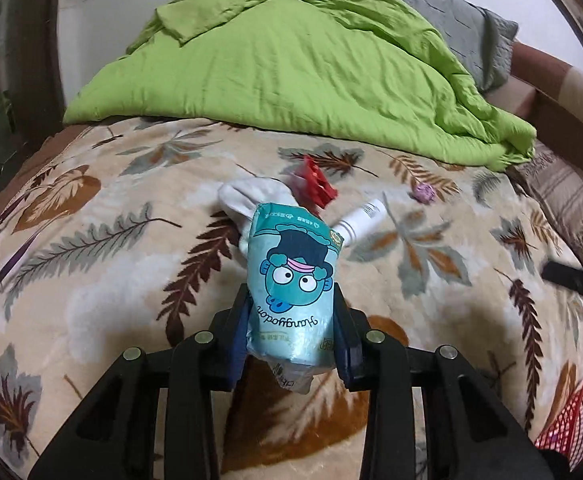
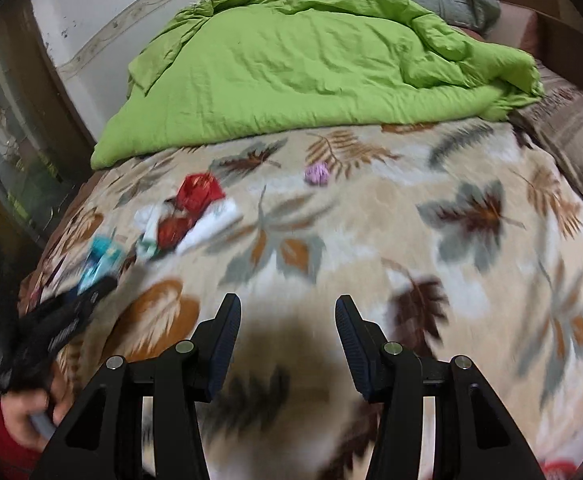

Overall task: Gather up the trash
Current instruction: 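Grasp the pink crumpled paper ball with the right tool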

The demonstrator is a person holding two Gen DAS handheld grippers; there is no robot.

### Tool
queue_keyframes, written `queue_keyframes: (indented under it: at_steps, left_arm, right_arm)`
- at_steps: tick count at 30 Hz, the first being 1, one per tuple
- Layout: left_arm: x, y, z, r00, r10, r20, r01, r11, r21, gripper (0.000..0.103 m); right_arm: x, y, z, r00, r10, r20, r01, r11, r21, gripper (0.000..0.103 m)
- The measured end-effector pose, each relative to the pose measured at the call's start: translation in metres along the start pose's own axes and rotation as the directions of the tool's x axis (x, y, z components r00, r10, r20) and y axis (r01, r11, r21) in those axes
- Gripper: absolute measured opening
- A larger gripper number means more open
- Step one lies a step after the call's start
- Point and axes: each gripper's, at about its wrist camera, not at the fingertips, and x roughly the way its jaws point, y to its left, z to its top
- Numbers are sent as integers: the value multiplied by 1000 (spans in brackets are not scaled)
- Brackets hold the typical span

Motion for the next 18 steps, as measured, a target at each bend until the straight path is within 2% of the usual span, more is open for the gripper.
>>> queue_keyframes:
  at_steps: [5, 15, 18]
  left_arm:
    - [10, -1, 6, 998, 65, 25, -66, 998, 17, 34]
    - [23, 0, 12, 998, 60, 23, -60, 998, 27, 34]
    - [27, -3, 13, 999, 50, 12, -51, 998, 39, 34]
  right_arm:
    - [53, -5, 44, 999, -32, -2, 32, 999, -42, 53]
    - [151, -35, 100, 997, -67, -33, 66, 998, -8, 52]
    - [170, -41, 109, 997, -55, -47, 56, 998, 13, 45]
